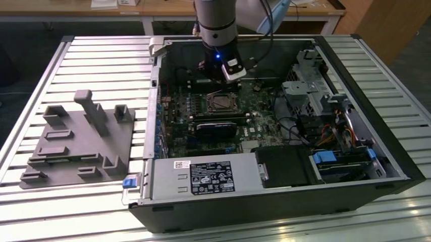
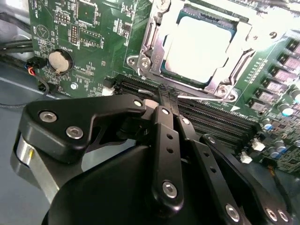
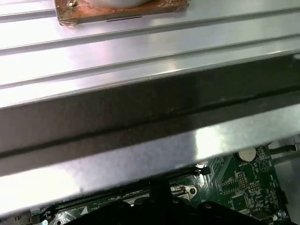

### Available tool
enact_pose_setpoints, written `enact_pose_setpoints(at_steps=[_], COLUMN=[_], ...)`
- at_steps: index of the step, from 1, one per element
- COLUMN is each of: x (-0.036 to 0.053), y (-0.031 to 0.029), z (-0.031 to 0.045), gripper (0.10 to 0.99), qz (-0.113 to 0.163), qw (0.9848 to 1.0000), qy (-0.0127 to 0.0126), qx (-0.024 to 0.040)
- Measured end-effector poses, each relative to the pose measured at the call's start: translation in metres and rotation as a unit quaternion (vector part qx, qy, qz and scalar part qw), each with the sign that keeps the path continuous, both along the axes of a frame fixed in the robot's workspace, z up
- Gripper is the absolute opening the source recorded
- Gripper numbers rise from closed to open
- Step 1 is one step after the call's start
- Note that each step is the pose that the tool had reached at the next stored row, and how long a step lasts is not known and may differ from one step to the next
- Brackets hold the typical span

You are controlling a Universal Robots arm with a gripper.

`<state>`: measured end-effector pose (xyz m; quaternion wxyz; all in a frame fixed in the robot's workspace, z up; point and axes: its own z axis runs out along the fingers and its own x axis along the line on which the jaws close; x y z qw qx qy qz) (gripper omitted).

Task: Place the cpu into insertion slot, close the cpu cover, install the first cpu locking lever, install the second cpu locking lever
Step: 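Install the first cpu locking lever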

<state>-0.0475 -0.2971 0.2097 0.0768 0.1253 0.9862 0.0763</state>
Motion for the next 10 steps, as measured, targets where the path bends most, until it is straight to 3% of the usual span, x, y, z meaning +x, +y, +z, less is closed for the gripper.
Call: enact_pose_setpoints(at_steps=[4, 10], x=[0.0, -0.0009], y=[0.0036, 0.0042], z=[-0.001, -0.003], gripper=[0.106, 0.106], qz=[-0.006, -0.024], qw=[1.0, 0.9997], qy=[-0.0001, 0.0], qx=[-0.0008, -0.0024])
